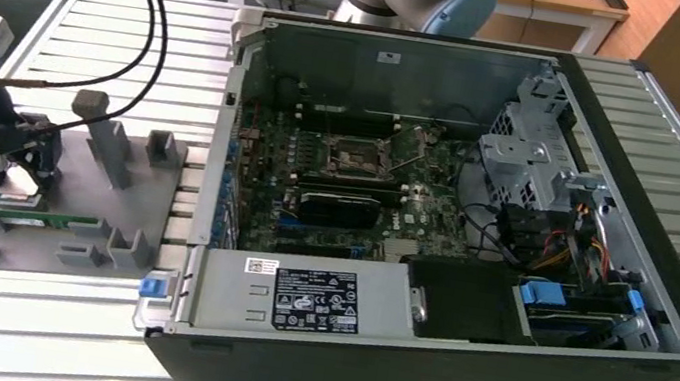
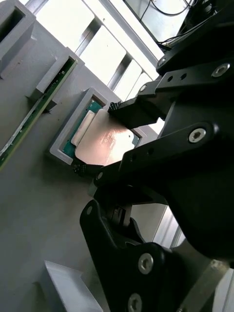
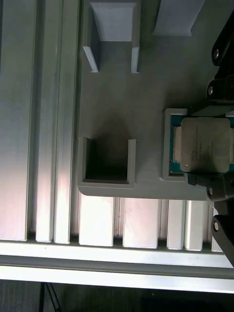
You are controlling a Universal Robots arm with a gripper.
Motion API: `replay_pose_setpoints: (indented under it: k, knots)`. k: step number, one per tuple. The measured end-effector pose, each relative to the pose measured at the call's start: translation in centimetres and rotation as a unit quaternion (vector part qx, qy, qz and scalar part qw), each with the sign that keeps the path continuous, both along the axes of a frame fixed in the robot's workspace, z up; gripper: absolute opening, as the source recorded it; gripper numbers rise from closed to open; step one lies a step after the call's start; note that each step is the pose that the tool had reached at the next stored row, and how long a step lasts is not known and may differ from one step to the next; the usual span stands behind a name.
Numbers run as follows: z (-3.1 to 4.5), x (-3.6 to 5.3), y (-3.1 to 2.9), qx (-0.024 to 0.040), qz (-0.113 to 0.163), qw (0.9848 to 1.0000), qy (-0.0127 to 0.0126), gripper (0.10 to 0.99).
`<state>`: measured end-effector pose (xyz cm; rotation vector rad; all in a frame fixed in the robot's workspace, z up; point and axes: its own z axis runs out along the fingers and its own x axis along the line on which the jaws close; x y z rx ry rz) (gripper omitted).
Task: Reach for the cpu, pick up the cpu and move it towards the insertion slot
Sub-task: 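Pick up the cpu and move it towards the insertion slot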
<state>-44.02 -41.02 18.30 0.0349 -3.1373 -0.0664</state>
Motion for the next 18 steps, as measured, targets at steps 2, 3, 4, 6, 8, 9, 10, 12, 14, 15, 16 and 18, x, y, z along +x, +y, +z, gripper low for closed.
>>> replay_pose_setpoints:
  k: [2, 3, 4, 6, 8, 9, 10, 12, 14, 15, 16, 18]
  knots:
    - [0.13, 0.0, 0.0, 0.0, 0.0, 1.0, 0.0, 0.541]
    - [0.26, 0.0, 0.0, 0.0001, 0.0, 1.0, -0.0001, 0.541]
    - [0.4, 0.0, 0.0, 0.0, 0.0, 1.0, 0.0, 0.541]
    - [0.55, 0.02, 0.0, 0.0001, 0.0, 1.0, -0.0001, 0.541]
    - [0.58, 0.01, 0.0, 0.0008, 0.0, 1.0, 0.0, 0.541]
    - [0.58, 0.01, 0.0, 0.0013, 0.0, 1.0, 0.0, 0.541]
    - [0.59, 0.01, 0.0, 0.0016, 0.0, 1.0, 0.0, 0.541]
    - [0.61, 0.01, 0.0, 0.0016, 0.0, 1.0, 0.0, 0.541]
    - [0.76, 0.0, 0.0, 0.0015, 0.0, 1.0, 0.0002, 0.541]
    - [0.87, 0.0, 0.0, 0.0016, 0.0, 1.0, 0.0001, 0.541]
    - [0.98, 0.01, 0.0, 0.0016, 0.0, 1.0, 0.0, 0.541]
    - [1.19, 0.01, 0.0, 0.0016, 0.0, 1.0, 0.0001, 0.541]
